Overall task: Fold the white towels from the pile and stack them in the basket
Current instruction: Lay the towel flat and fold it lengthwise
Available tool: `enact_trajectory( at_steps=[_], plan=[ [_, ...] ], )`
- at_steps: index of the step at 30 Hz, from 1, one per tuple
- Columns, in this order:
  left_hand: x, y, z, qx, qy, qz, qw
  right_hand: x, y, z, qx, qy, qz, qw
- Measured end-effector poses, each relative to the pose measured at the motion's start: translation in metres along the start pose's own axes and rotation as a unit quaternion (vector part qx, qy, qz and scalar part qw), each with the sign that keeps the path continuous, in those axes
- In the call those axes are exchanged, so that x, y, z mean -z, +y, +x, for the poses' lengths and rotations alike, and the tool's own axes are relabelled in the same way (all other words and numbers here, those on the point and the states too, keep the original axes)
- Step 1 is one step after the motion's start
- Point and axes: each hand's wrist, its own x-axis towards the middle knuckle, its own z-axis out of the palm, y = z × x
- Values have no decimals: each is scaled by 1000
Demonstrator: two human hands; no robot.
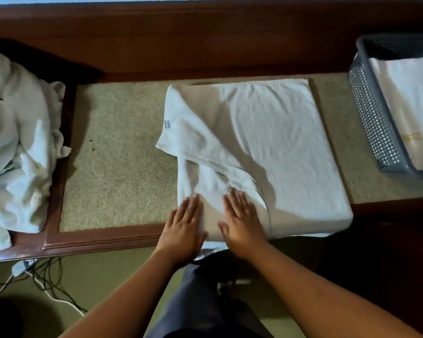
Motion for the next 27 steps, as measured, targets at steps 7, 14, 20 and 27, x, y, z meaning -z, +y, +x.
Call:
enact_trajectory(
  at_steps=[7,14,20,27],
  plan=[
    [57,-54,126,26,13,45,999,23,-7,108,-100,76,-8,992],
    [132,-109,252,4,10,-3,1000,76,11,227,-111,108,-33,987],
    [172,-133,343,63,148,-61,985,118,35,319,-102,148,-52,982],
    [159,-145,343,33,310,-166,935,121,42,333,-102,158,-62,980]
  ],
)
